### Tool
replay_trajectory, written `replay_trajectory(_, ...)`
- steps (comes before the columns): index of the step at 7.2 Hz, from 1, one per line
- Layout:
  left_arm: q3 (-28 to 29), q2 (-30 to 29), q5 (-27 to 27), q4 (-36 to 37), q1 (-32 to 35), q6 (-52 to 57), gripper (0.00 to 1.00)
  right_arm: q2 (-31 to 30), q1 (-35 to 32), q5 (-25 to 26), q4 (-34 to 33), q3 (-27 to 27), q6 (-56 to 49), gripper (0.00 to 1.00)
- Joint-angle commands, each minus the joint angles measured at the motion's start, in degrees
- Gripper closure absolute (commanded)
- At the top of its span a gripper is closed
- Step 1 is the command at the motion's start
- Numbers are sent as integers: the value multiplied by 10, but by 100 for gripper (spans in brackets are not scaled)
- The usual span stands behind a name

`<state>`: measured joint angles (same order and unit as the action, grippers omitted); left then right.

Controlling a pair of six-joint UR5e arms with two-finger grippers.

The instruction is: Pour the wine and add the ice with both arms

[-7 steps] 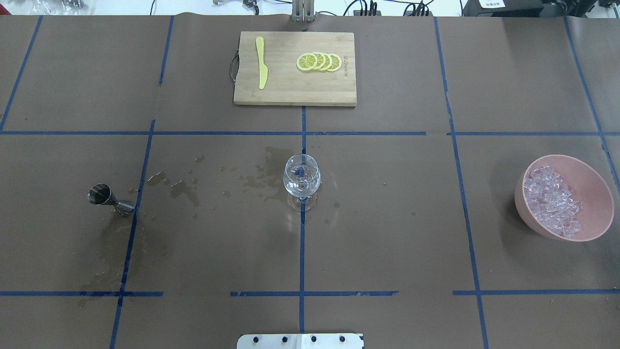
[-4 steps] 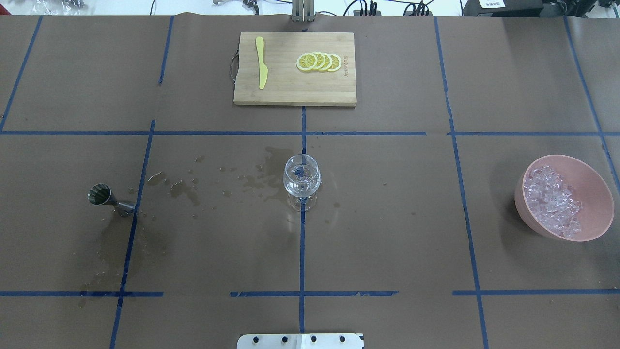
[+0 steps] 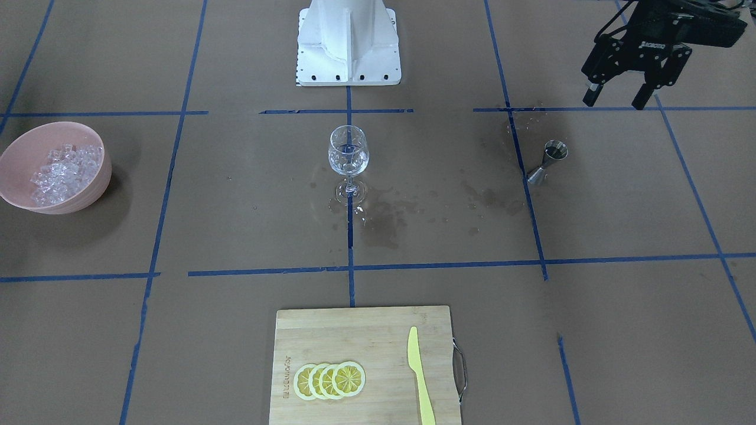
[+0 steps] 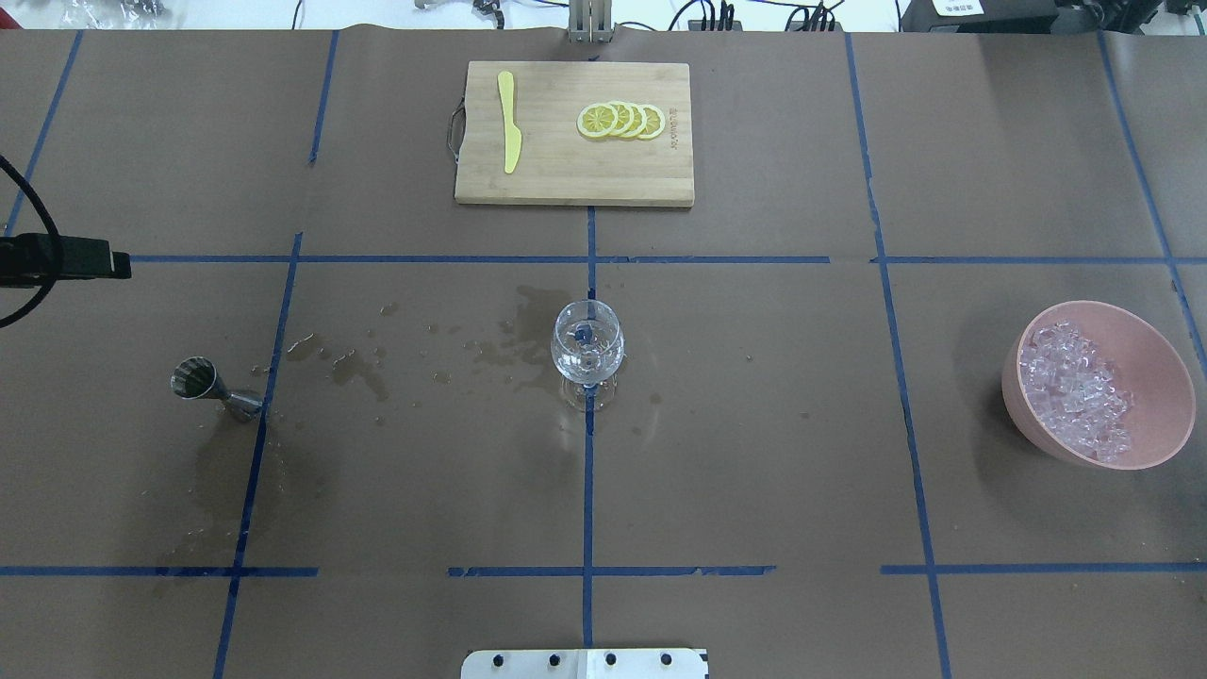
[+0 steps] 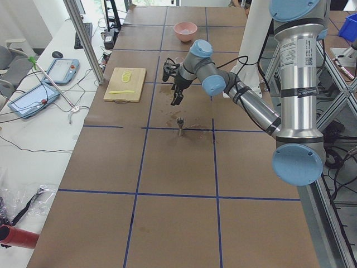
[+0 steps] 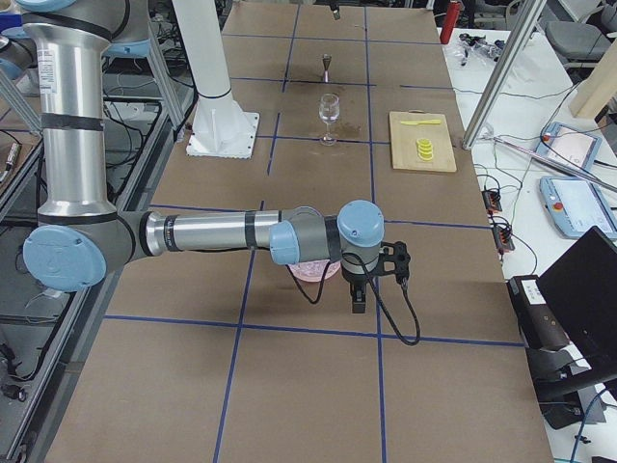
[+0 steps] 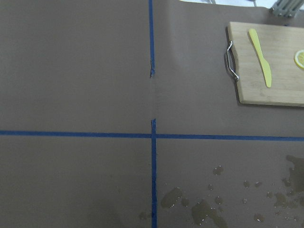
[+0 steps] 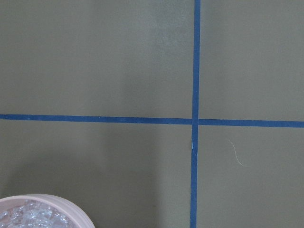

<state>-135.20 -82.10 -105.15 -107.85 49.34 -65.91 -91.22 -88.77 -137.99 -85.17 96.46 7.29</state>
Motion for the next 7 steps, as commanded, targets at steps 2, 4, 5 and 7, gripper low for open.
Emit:
replay_trajectory(2, -15, 111, 297, -67, -237, -222, 0, -1, 1, -1, 0, -1, 0, 0)
replay_trajectory(4, -13, 139, 459, -61, -383, -333, 0, -4, 1, -2, 0, -1, 0, 0)
replay_trajectory(5, -12, 140, 520, -32, -431, -383, 0, -4, 1, -3, 0, -1, 1, 0)
replay_trajectory(7, -9, 133, 562, 75, -480, -439, 0, -8, 1, -4, 0, 0, 1, 0)
